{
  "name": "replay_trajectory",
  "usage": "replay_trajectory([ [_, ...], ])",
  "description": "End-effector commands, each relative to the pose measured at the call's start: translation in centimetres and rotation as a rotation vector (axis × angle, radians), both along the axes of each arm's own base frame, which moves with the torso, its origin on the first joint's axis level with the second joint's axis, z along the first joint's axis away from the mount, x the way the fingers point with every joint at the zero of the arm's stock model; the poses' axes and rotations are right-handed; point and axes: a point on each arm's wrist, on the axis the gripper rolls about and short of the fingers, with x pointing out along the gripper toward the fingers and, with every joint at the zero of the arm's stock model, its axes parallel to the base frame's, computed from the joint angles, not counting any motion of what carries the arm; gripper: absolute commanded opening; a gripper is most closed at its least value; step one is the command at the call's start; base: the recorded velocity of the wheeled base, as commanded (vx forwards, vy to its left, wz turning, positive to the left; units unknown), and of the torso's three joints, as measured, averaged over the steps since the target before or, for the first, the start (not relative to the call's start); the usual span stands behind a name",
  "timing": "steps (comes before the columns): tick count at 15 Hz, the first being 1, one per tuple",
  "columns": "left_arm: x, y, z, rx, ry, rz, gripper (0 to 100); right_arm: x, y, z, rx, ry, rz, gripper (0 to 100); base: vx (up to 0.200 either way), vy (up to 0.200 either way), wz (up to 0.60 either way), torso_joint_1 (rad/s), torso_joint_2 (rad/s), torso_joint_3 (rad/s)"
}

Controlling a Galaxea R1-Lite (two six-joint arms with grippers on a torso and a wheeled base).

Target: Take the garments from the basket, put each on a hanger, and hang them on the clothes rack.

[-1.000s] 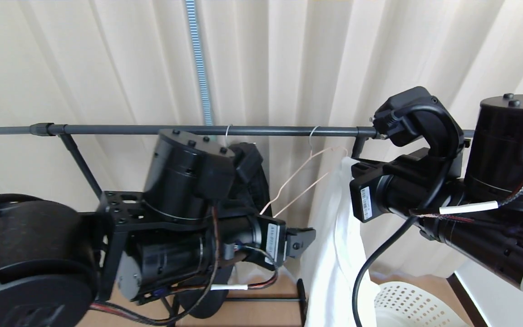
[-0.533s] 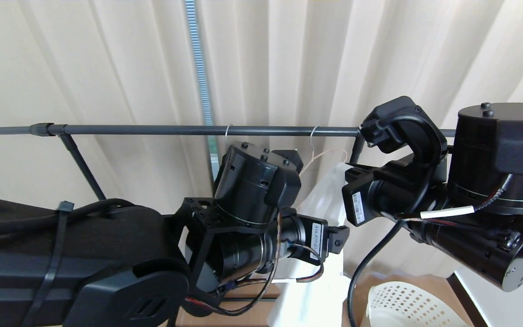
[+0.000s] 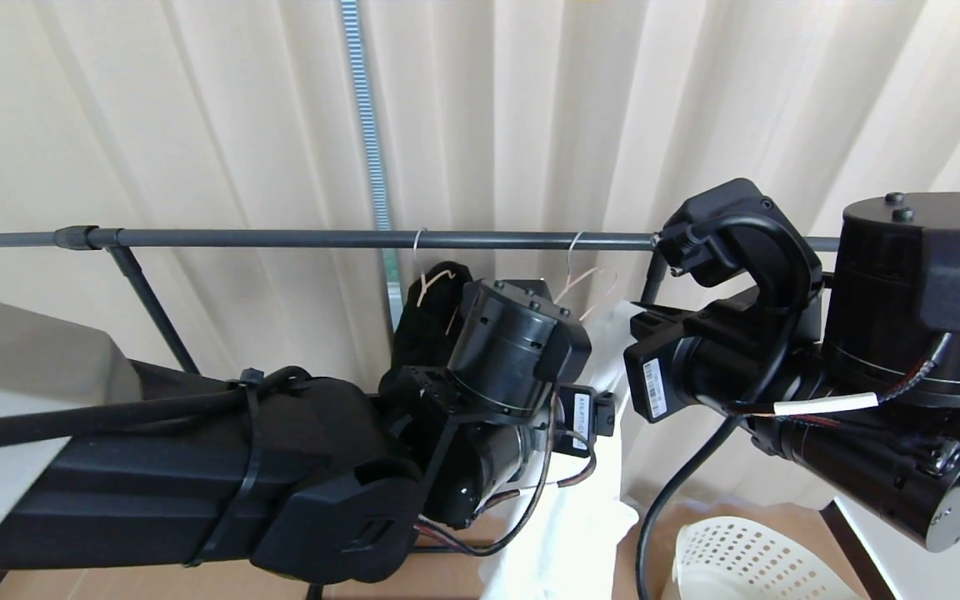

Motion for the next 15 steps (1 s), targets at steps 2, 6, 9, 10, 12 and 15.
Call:
replay_trajectory([
  [2,0.2,-0.2,-0.7,0.026,-0.001,0.026,100,-0.2,-0.1,0.3,0.007,-0.007,0.002,0,0.0,0.0,0.0,0.0,0.0,0.0],
  [6,0.0,-0.3,-2.4,0.08,0.015,0.051,100,-0.4,-0.4,0.8,0.023,-0.021,-0.002,0,0.0,0.0,0.0,0.0,0.0,0.0],
  [9,-0.6,-0.3,-4.2,0.13,0.047,0.037,100,-0.6,-0.6,1.1,0.031,-0.028,-0.004,0,0.0,0.0,0.0,0.0,0.0,0.0],
  [10,-0.8,-0.4,-4.4,0.137,0.052,0.031,100,-0.5,-0.6,1.2,0.032,-0.03,-0.008,0,0.0,0.0,0.0,0.0,0.0,0.0],
  [12,-1.3,-0.4,-4.8,0.152,0.062,0.019,100,-0.6,-0.8,1.5,0.04,-0.041,-0.017,0,0.0,0.0,0.0,0.0,0.0,0.0],
  [15,-2.0,-0.2,-5.5,0.179,0.076,0.007,100,-0.8,-1.0,1.9,0.048,-0.049,-0.018,0,0.0,0.0,0.0,0.0,0.0,0.0],
])
